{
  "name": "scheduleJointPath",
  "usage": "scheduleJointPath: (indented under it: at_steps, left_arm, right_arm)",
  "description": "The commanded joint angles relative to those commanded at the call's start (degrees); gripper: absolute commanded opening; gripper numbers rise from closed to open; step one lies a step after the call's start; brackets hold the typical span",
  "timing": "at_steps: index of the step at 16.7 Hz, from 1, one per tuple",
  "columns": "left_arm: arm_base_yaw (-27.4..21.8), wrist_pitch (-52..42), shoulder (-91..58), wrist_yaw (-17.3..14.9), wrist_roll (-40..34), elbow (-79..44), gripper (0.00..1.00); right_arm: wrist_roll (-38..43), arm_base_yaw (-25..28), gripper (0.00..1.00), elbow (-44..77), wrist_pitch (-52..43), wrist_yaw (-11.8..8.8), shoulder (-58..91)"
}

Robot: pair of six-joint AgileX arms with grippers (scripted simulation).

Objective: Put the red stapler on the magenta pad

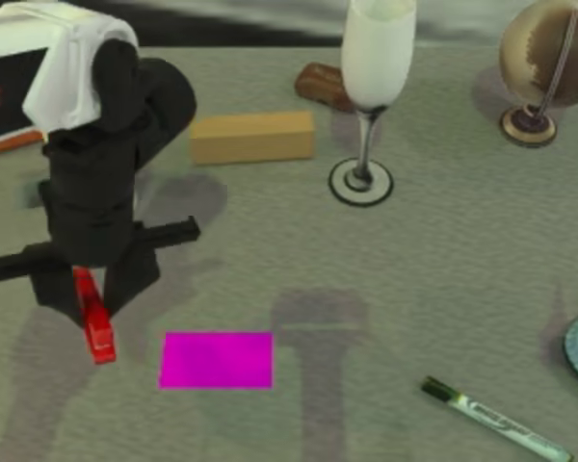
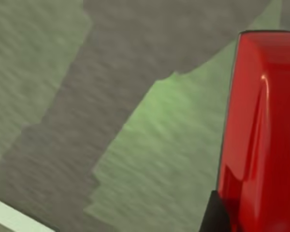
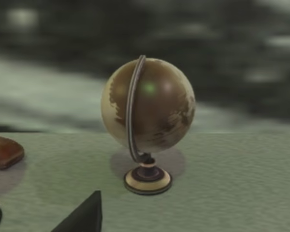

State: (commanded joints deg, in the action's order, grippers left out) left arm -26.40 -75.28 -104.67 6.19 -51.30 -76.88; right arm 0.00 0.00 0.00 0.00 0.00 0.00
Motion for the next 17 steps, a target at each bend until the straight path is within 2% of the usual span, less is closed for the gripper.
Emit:
scheduleJointPath:
  at_steps: [5,9,13,17]
  left_arm:
    - [-4.56,0.04,-2.22,-1.58,-35.82,-2.89,0.00]
    - [-7.31,2.43,-2.57,-3.58,-57.32,-5.22,0.00]
    - [-9.12,5.22,-2.16,-5.24,-70.92,-7.06,0.00]
    - [-9.63,6.48,-1.78,-5.85,-75.00,-7.58,0.00]
  right_arm:
    - [0.00,0.00,1.00,0.00,0.00,0.00,0.00]
    - [0.00,0.00,1.00,0.00,0.00,0.00,0.00]
    - [0.00,0.00,1.00,0.00,0.00,0.00,0.00]
    - [0.00,0.00,1.00,0.00,0.00,0.00,0.00]
